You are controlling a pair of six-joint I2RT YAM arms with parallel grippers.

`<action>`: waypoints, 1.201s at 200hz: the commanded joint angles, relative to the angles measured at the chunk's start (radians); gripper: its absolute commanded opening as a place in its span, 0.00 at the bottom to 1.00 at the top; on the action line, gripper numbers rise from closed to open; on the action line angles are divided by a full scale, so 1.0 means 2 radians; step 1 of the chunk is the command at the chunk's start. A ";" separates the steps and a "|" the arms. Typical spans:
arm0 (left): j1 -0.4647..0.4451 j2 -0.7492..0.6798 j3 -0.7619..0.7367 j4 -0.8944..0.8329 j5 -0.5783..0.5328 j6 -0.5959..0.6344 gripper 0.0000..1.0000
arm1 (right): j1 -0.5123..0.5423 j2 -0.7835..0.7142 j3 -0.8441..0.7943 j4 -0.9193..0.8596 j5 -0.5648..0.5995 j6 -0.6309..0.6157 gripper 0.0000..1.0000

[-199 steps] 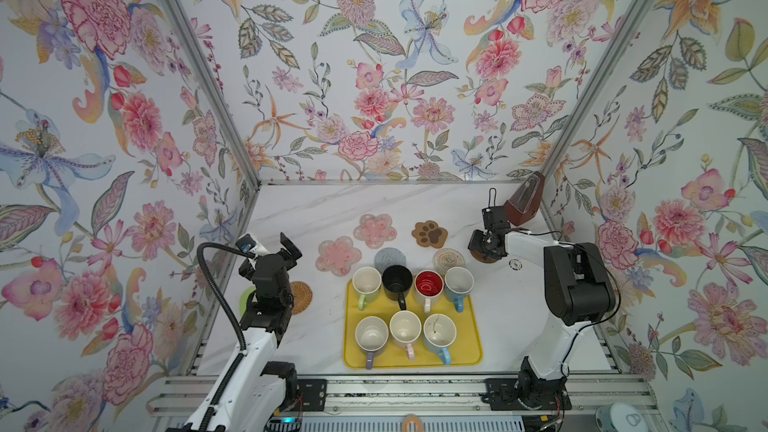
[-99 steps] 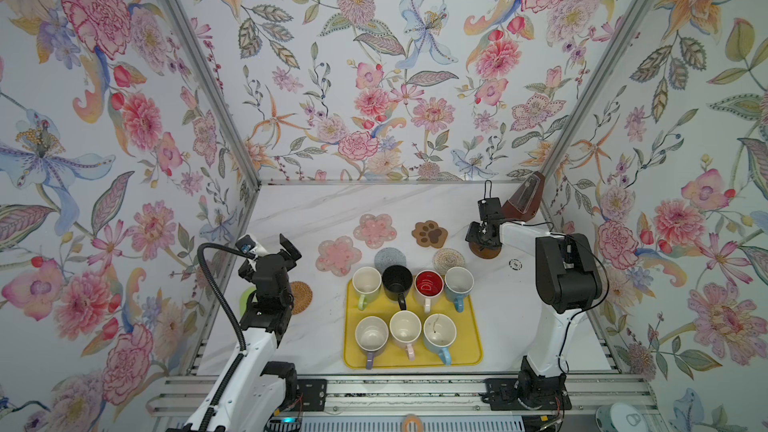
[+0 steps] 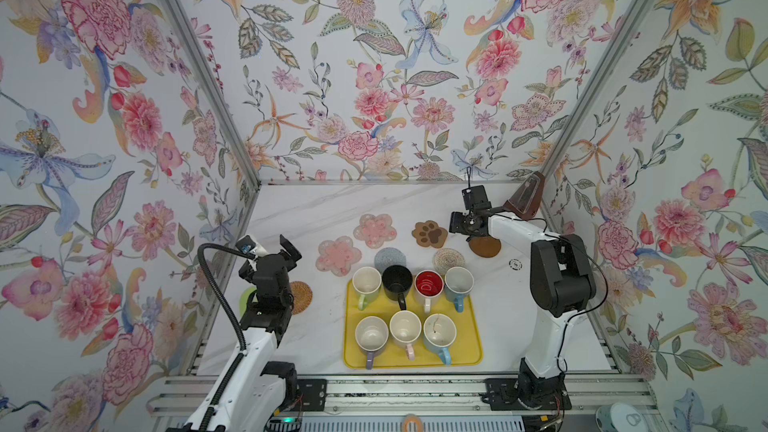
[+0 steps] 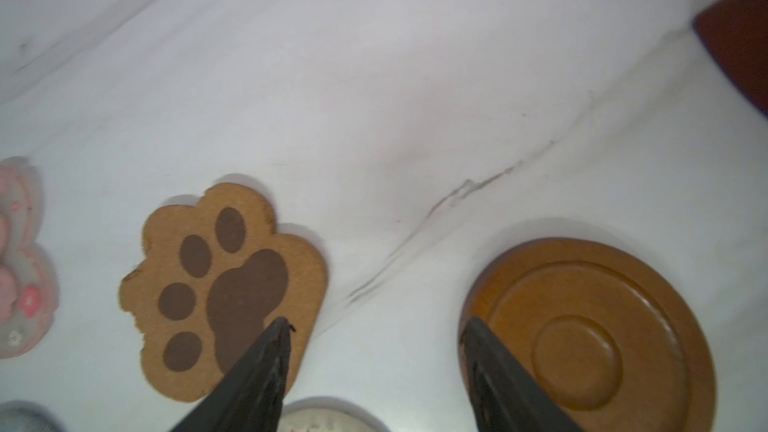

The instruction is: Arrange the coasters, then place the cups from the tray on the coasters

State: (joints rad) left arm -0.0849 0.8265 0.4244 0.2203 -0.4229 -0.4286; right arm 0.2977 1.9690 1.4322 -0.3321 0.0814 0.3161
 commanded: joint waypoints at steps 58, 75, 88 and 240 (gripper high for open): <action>0.005 -0.014 0.010 -0.028 0.006 -0.017 0.99 | 0.039 0.084 0.118 -0.073 -0.018 -0.097 0.79; 0.004 -0.015 0.011 -0.031 0.007 -0.019 0.99 | 0.035 0.096 0.128 -0.074 -0.023 -0.102 0.87; 0.005 -0.017 0.011 -0.034 0.007 -0.020 0.99 | 0.030 0.102 0.133 -0.074 -0.036 -0.103 0.92; 0.005 -0.015 0.011 -0.037 0.012 -0.034 0.99 | 0.006 0.144 0.152 -0.072 -0.124 -0.089 0.98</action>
State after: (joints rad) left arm -0.0841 0.8040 0.4244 0.1566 -0.4004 -0.4839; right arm 0.3161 2.2425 1.7290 -0.4606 -0.1402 0.1276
